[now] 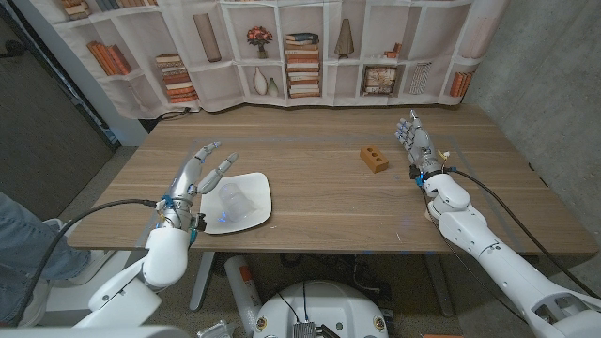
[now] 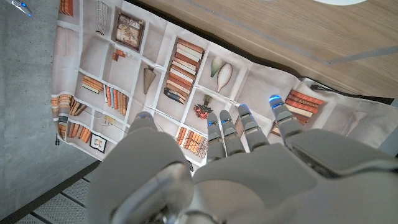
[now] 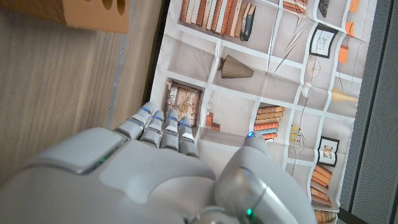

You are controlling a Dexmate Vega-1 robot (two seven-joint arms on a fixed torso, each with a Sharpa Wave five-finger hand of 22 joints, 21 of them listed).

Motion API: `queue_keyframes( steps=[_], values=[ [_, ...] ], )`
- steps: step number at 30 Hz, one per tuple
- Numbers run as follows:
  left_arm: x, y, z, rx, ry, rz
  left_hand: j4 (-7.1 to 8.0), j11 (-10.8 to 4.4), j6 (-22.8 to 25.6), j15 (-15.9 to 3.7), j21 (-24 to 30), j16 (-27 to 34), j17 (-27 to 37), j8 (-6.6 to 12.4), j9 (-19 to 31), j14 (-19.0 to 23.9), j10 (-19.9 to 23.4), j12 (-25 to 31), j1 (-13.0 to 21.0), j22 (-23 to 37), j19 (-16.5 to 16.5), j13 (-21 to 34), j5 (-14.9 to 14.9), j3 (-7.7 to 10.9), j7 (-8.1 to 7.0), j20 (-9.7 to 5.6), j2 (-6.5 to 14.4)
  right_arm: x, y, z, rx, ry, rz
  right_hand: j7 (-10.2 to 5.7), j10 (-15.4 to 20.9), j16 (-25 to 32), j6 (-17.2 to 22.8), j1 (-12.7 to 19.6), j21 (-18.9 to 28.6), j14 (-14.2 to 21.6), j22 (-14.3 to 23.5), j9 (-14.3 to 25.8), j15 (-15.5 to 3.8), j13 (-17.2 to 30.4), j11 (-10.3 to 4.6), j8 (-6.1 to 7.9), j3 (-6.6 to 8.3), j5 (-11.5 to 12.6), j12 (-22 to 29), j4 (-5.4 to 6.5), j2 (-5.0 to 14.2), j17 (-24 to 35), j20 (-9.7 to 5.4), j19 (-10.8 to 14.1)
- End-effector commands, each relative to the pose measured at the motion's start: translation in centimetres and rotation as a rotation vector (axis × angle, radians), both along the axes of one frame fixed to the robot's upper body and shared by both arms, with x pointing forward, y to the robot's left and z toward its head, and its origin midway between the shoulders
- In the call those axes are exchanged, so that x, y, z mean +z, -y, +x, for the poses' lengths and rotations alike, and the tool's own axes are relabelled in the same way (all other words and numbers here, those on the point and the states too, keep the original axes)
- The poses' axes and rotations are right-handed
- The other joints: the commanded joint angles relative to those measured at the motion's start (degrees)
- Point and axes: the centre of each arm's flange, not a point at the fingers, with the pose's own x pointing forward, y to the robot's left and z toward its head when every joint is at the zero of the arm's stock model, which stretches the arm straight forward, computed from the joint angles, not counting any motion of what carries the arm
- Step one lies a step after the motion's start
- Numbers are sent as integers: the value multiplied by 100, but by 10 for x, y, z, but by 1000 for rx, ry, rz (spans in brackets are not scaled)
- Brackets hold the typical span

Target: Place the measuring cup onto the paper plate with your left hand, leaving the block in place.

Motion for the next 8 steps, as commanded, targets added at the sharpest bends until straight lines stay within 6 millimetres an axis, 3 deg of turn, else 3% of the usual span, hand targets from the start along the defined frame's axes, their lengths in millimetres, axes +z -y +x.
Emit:
queue_keyframes(
  steps=[1,8],
  values=[
    [11,2,-7,-11,22,23,-6,-16,56,-9,24,30,11,24,9,78,58,38,1,19,5,15,28,-13,4,29,53,0,-2,-2,-4,3,-1,-26,45,10,32,29,26,51,7,13,12,33,7,8,-23,-2,-15,24,52,24,24,29],
    [10,-1,-9,-13,18,24,-3,-19,78,-15,23,35,8,28,7,90,64,37,8,18,-4,9,38,-9,-10,29,76,-2,-5,-3,-4,1,4,-27,47,7,37,30,25,45,7,14,16,33,8,10,-25,-3,-14,24,54,24,26,28]
  ],
)
